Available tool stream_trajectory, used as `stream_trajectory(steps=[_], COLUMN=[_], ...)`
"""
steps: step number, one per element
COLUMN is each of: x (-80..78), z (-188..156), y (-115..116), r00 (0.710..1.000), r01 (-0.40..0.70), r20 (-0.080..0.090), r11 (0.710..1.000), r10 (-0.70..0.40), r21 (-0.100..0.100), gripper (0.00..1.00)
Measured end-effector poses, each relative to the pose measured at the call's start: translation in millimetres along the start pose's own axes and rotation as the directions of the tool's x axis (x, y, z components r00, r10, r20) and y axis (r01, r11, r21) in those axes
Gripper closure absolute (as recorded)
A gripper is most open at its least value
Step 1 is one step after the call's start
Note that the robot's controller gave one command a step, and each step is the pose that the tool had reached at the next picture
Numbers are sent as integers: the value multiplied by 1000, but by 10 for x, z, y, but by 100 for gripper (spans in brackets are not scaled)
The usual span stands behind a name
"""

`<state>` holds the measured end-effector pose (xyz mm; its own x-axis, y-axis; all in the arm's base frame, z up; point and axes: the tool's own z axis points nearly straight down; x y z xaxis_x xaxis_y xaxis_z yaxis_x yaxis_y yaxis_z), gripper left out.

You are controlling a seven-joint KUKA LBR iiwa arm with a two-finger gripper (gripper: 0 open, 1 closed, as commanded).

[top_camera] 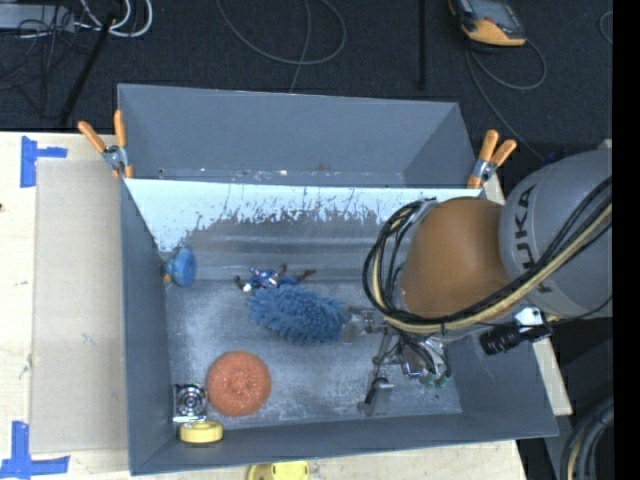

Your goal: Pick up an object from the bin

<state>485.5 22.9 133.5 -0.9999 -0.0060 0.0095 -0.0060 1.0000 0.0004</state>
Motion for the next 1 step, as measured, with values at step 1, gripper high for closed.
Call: stream_trajectory(steps=[1], x=[-18], z=[-41], y=[-1], r00=[1000], r01=[-1], r20=[8], r11=[1000], r10=[1], r21=[0], gripper=[0])
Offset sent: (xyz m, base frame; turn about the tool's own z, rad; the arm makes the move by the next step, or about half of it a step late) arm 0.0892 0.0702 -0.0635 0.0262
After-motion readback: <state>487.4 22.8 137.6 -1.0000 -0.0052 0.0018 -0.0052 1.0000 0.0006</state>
